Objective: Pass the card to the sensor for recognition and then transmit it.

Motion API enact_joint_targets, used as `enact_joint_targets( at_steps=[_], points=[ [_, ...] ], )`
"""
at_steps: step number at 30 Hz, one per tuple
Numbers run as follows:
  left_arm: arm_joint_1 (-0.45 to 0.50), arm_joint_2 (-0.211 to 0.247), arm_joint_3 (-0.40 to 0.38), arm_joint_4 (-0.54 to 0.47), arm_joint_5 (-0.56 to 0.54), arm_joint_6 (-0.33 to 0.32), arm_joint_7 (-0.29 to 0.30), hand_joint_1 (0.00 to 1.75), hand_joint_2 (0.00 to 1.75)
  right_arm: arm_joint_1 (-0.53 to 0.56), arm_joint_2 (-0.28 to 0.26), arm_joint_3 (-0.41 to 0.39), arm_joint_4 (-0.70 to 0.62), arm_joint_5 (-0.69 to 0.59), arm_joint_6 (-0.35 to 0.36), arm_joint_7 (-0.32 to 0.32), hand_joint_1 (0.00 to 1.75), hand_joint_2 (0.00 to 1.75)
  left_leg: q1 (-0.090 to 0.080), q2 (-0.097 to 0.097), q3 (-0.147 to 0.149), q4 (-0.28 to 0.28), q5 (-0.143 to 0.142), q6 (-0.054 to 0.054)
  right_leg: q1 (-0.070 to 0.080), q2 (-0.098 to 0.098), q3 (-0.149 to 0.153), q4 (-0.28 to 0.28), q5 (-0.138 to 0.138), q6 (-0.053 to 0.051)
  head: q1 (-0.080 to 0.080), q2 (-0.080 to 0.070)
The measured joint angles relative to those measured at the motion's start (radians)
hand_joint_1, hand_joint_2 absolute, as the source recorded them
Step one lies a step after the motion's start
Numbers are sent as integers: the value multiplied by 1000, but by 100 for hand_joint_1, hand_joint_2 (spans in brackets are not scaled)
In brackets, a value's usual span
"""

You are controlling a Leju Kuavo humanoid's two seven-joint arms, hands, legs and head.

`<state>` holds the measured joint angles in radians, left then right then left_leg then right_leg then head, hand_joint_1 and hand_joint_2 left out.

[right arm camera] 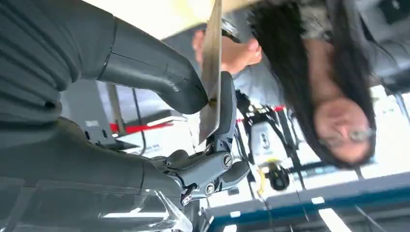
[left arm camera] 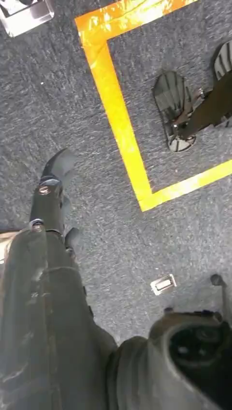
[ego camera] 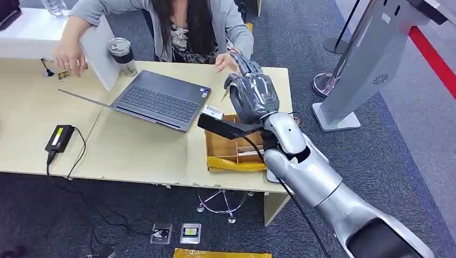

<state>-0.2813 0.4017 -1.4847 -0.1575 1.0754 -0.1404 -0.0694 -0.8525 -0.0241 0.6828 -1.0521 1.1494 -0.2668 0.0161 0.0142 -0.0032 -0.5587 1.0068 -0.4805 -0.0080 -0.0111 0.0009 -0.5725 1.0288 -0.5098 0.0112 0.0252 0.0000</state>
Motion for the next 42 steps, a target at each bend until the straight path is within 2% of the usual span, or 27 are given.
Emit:
enact_joint_targets(
  at_steps=[4, 12, 23, 24, 25, 37, 42],
  points=[
    [-14, -5, -2, 0, -8, -2, 7, 0, 0, -38, 59, 2, 62, -6, -95, -37, 175, 175, 0, 0, 0, 0, 0, 0, 0, 0, 0, 0, 0, 0, 0, 0],
    [-21, -17, -2, 0, -14, 0, 11, 0, 0, -67, 148, 3, 194, 2, -133, -37, 175, 175, 0, 0, 0, 0, 0, 0, 0, 0, 0, 0, 0, 0, 0, 0],
    [-33, -23, -3, 0, -26, 4, 20, 0, 0, -75, 178, 3, 310, 8, -158, -34, 175, 175, 0, 0, 0, 0, 0, 0, 0, 0, 0, 0, 0, 0, 0, 0],
    [-34, -24, -4, 0, -26, 5, 21, 0, 0, -75, 178, 3, 318, 8, -160, -33, 0, 175, 0, 0, 0, 0, 0, 0, 0, 0, 0, 0, 0, 0, 0, 0],
    [-35, -25, -4, 0, -26, 5, 21, 0, 0, -75, 178, 3, 325, 8, -162, -32, 0, 0, 0, 0, 0, 0, 0, 0, 0, 0, 0, 0, 0, 0, 0, 0],
    [-39, -31, -10, 0, -19, 8, 25, 0, 0, -105, 182, 0, 403, 0, -163, -52, 0, 0, 0, 0, 0, 0, 0, 0, 0, 0, -1, 0, 0, 0, 0, 0],
    [-36, -31, -10, 0, -7, 13, 25, 0, 0, -150, 135, -49, 431, -102, -130, -72, 0, 0, 0, 0, 0, 1, 0, 0, 0, -1, 0, -1, 0, 0, 0, 0]
  ],
)
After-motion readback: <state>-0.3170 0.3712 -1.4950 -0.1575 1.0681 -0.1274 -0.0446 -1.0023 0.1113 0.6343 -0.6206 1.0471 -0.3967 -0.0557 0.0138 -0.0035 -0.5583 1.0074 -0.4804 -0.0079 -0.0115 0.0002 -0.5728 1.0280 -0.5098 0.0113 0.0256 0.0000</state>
